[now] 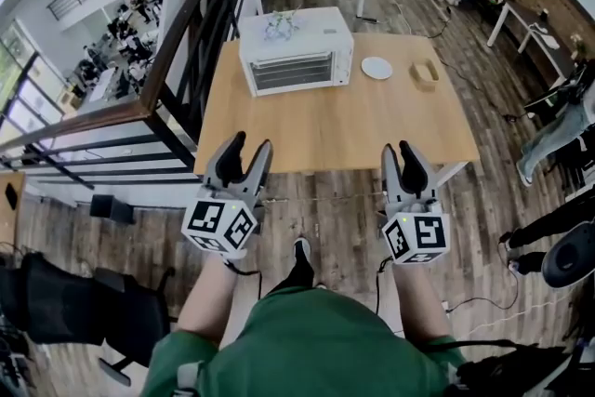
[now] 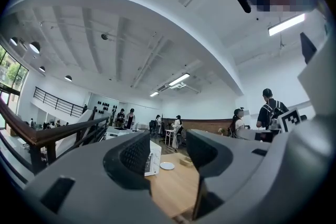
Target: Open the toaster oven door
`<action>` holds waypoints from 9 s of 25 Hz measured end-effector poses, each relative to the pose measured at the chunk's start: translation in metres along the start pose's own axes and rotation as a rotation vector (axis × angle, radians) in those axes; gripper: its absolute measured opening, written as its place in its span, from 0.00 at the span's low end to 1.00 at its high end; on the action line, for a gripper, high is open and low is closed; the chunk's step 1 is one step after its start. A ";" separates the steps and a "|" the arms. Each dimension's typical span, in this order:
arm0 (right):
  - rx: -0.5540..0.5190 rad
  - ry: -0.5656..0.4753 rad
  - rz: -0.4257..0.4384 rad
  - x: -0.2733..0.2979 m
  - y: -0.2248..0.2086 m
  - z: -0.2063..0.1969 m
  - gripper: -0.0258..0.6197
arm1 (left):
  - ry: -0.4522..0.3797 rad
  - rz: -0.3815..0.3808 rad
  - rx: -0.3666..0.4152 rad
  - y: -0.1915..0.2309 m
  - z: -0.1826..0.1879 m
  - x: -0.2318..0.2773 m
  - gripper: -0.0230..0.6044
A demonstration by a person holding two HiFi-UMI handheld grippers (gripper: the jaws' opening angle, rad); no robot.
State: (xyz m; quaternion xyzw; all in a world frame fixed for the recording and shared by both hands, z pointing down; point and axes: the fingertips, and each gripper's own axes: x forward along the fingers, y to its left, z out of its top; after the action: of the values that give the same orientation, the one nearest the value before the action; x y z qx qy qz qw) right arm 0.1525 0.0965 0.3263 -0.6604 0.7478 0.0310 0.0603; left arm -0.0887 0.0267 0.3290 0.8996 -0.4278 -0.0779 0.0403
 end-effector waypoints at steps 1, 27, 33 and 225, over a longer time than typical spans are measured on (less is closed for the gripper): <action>0.000 0.000 -0.006 0.005 -0.005 -0.001 0.24 | 0.001 -0.006 -0.002 0.001 -0.002 0.007 0.40; -0.081 0.091 -0.056 0.222 -0.038 -0.044 0.24 | 0.076 -0.051 -0.160 0.138 -0.068 0.184 0.40; -0.063 0.100 -0.030 0.251 -0.052 -0.054 0.24 | 0.109 -0.047 -0.239 0.145 -0.086 0.213 0.40; -0.171 0.006 0.385 0.401 -0.028 -0.045 0.22 | -0.103 0.418 0.288 0.214 0.029 0.236 0.40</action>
State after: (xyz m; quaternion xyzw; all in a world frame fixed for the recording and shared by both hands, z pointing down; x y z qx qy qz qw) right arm 0.1300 -0.3072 0.3198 -0.5082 0.8550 0.1034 -0.0051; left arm -0.1100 -0.2917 0.3055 0.7829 -0.6127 -0.0521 -0.0947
